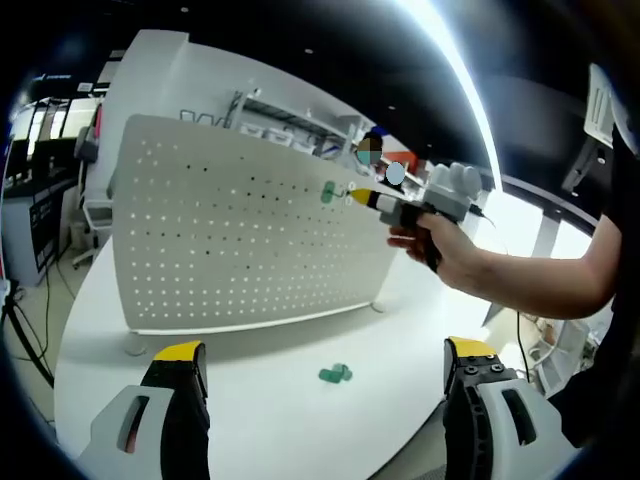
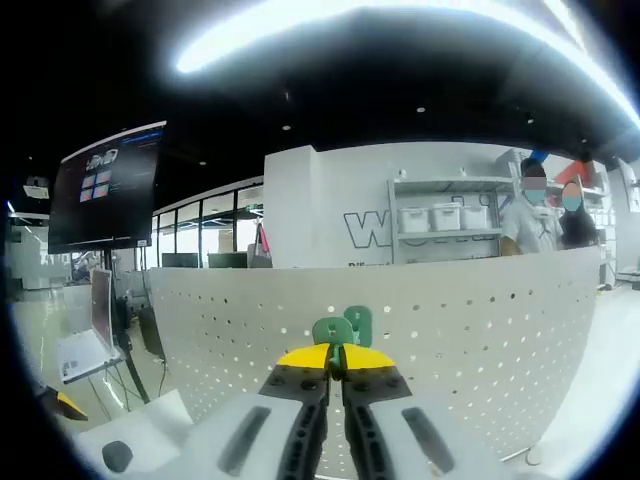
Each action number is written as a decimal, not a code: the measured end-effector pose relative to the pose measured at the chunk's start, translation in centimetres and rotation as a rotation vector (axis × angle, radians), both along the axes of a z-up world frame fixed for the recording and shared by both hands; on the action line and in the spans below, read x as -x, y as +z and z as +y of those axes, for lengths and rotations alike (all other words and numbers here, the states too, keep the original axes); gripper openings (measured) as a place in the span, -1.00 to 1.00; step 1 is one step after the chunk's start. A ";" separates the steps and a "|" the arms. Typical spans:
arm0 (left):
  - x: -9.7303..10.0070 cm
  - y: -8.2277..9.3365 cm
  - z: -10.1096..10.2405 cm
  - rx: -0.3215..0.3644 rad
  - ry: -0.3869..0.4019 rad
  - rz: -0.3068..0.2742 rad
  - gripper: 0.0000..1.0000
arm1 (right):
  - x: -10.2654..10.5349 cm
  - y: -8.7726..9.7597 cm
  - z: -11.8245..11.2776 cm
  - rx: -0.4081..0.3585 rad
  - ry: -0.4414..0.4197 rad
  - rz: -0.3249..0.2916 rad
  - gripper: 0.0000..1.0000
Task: Insert the hook assembly into the mounting plate slot until the hook locks in place.
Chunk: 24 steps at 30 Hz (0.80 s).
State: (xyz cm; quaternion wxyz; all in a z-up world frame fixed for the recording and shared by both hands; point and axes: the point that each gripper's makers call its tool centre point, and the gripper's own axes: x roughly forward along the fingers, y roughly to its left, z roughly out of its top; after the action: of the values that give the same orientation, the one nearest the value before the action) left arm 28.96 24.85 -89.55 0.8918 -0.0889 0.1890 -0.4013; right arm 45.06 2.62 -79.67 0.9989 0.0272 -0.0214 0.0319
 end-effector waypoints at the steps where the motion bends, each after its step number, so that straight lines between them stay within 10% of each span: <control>1: 0.0 -0.1 0.0 -0.002 0.000 0.002 0.99 | -0.1 0.0 -0.3 0.003 -0.006 -0.003 -0.99; 24: -1.3 -1.0 0.5 0.004 0.015 0.034 0.93 | -3.8 -0.4 -4.9 -0.050 -0.101 -0.030 -0.99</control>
State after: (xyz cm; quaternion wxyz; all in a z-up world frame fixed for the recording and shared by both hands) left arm 30.28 25.37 -90.51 0.8914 -0.0987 0.2027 -0.3933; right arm 48.83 -2.32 -80.06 0.9978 0.0508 -0.0384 -0.0185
